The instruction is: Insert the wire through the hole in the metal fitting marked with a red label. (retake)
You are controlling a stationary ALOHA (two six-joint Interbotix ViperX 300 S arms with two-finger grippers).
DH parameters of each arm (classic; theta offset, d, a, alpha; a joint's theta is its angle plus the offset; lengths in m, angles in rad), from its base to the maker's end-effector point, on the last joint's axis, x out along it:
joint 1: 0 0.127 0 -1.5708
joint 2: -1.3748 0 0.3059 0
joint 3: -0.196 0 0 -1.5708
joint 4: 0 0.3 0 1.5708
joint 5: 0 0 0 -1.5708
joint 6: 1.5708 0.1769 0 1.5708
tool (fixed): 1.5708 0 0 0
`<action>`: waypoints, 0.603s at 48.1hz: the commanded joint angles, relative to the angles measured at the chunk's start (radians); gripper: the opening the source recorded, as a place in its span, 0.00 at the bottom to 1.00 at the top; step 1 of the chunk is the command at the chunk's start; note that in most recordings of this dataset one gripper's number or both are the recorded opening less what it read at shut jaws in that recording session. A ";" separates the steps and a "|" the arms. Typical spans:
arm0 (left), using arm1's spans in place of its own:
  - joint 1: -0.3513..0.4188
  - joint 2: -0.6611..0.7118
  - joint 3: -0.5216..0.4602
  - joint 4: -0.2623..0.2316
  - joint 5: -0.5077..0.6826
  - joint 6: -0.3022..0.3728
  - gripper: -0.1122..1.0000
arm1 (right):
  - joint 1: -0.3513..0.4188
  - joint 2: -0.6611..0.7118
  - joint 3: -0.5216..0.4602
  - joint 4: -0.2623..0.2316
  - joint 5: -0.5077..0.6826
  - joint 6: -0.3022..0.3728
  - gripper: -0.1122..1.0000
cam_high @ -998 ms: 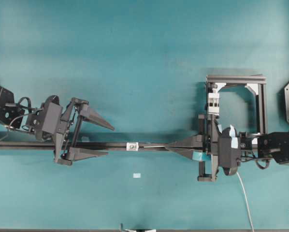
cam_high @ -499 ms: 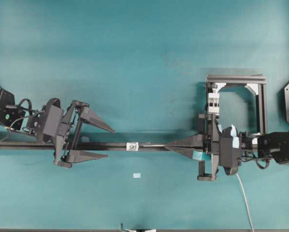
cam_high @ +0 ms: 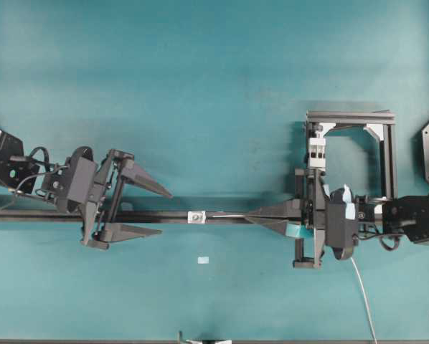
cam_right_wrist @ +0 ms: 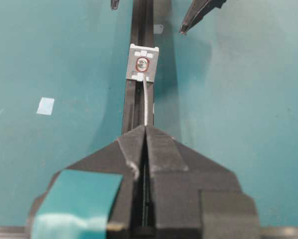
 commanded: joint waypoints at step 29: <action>-0.003 -0.012 -0.009 -0.003 -0.005 0.000 0.62 | 0.005 0.012 -0.041 0.002 -0.026 -0.002 0.12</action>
